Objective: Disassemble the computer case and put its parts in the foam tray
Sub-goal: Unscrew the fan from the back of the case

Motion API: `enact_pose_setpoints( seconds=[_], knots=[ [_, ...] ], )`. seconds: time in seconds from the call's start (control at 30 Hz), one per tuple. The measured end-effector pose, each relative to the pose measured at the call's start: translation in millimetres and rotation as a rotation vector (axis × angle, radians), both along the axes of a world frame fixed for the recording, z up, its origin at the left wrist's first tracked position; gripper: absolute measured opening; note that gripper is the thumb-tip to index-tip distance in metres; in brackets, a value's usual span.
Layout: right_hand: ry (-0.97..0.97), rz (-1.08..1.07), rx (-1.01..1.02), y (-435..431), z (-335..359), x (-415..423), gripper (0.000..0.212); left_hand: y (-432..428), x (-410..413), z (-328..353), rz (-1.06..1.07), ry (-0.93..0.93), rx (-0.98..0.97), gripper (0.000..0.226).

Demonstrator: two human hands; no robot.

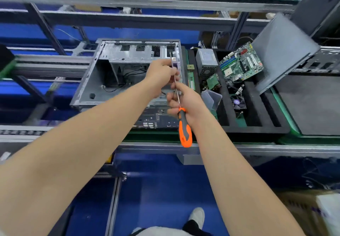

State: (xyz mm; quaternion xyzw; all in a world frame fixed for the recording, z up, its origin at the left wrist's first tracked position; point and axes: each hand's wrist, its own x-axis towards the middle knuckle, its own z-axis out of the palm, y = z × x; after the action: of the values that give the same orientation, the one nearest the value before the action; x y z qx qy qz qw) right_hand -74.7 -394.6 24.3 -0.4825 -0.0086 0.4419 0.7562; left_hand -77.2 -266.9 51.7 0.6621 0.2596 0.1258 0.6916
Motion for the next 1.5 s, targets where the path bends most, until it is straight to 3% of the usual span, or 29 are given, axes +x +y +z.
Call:
enact_pose_setpoints(
  seconds=[0.2, 0.37, 0.5, 0.63, 0.9, 1.1, 1.27, 1.5],
  knots=[
    [0.163, 0.002, 0.075, 56.8, -6.3, -80.1, 0.019, 87.9, -78.2, -8.2, -0.227, 0.104, 0.48, 0.033],
    [0.126, -0.018, 0.05, 85.4, -18.0, -138.4, 0.017, 137.2, -133.4, -21.7, -0.377, 0.221, 0.826, 0.037],
    [0.088, -0.039, 0.029, 92.4, -24.7, -171.2, 0.019, 157.5, -155.2, -28.3, -0.534, 0.234, 0.968, 0.02],
    [0.09, -0.043, -0.027, 94.7, -35.5, -196.5, 0.017, 171.1, -165.1, -25.8, -0.663, 0.173, 1.141, 0.039],
    [0.048, -0.044, -0.033, 86.6, -60.0, -230.6, 0.012, 183.5, -171.2, -40.6, -0.521, 0.024, 1.081, 0.038],
    [0.008, -0.014, -0.044, 74.4, -67.2, -248.6, 0.018, 183.8, -174.2, -42.4, -0.522, 0.023, 1.006, 0.057],
    [-0.051, 0.036, -0.096, 69.1, -71.1, -262.1, 0.016, 182.5, -176.7, -41.5, -0.53, 0.018, 1.055, 0.043],
    [-0.076, 0.032, -0.131, 59.3, -74.2, -268.7, 0.012, 178.5, -179.7, -40.7, -0.509, 0.013, 1.072, 0.039]
  ],
)
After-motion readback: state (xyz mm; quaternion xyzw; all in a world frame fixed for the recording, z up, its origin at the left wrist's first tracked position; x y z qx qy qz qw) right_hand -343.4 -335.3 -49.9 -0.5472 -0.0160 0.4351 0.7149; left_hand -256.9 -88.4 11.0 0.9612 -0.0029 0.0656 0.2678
